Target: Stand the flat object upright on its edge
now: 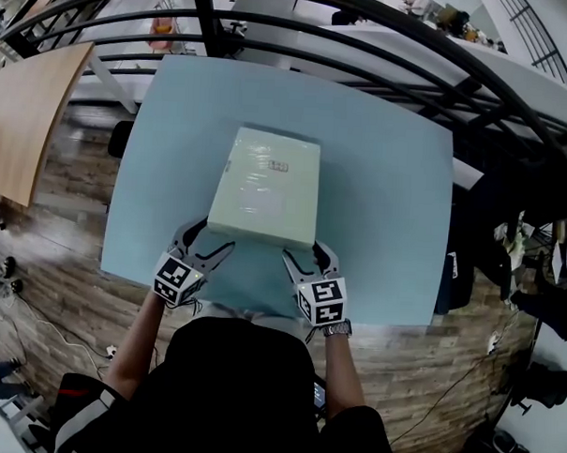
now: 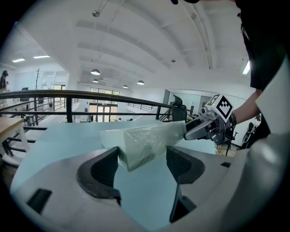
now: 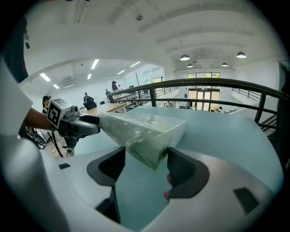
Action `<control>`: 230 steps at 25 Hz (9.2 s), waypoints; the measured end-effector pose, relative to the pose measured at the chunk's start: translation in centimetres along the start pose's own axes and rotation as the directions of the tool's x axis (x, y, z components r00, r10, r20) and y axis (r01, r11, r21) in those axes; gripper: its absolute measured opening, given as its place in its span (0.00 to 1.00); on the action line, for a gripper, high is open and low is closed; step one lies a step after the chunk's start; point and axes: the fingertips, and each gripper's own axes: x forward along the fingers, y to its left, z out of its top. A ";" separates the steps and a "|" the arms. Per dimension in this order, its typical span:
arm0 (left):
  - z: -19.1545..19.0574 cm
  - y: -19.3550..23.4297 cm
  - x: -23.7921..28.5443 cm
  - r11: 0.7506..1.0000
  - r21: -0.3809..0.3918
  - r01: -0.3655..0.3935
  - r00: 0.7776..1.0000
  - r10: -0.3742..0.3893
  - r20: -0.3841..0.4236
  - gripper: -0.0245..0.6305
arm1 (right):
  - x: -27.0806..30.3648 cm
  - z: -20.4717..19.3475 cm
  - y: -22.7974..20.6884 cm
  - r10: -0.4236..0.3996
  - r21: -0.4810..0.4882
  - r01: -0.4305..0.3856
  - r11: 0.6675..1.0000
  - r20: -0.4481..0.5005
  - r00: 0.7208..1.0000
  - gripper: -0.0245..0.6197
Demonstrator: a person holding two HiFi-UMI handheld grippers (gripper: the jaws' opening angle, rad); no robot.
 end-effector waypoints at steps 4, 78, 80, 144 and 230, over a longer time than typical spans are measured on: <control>0.3 -0.3 -0.4 1.000 -0.001 0.015 1.000 -0.015 0.006 0.52 | -0.5 0.2 0.4 -0.007 0.006 0.007 1.000 0.006 1.000 0.46; 8.5 -4.0 -5.8 0.988 0.119 0.101 0.983 -0.117 0.140 0.52 | -9.8 5.3 4.2 -0.171 0.052 0.163 0.985 0.209 0.963 0.52; 8.7 -4.1 -6.0 0.987 0.121 0.103 0.983 -0.120 0.141 0.52 | -10.0 5.5 4.3 -0.171 0.053 0.163 0.985 0.212 0.962 0.52; 11.4 -5.6 -6.2 0.980 0.162 0.118 0.975 -0.145 0.168 0.52 | -12.9 7.4 3.5 -0.210 0.023 0.211 0.977 0.257 0.943 0.52; 11.3 -4.2 -5.3 0.989 0.127 0.077 0.972 -0.103 0.211 0.52 | -12.1 7.8 2.7 -0.274 0.067 0.266 0.962 0.270 0.923 0.52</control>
